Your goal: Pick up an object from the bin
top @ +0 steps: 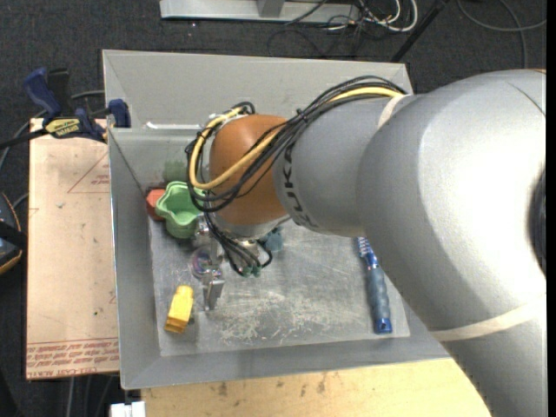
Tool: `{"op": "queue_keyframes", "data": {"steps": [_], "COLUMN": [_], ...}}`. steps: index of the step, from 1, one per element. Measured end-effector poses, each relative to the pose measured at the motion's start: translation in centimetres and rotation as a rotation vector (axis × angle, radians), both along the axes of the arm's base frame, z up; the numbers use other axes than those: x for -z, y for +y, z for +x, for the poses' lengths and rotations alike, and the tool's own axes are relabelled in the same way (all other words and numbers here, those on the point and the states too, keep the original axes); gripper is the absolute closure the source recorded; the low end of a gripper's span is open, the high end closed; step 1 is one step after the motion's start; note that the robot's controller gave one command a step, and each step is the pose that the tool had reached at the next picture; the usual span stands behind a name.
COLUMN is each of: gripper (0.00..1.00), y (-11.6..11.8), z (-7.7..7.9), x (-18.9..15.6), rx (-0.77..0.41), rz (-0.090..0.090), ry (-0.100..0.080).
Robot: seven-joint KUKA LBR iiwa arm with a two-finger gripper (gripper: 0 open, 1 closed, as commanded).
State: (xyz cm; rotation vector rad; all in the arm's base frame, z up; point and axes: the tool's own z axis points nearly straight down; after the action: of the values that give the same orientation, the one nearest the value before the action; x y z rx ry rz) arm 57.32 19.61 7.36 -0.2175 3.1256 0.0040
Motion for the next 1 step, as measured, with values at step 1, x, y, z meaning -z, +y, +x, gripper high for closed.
{"op": "queue_keyframes", "data": {"steps": [1], "gripper": [1.00], "y": [-0.11], "z": [0.29], "x": [-0.30], "rx": [0.004], "rz": [0.003], "ry": [-0.004]}}
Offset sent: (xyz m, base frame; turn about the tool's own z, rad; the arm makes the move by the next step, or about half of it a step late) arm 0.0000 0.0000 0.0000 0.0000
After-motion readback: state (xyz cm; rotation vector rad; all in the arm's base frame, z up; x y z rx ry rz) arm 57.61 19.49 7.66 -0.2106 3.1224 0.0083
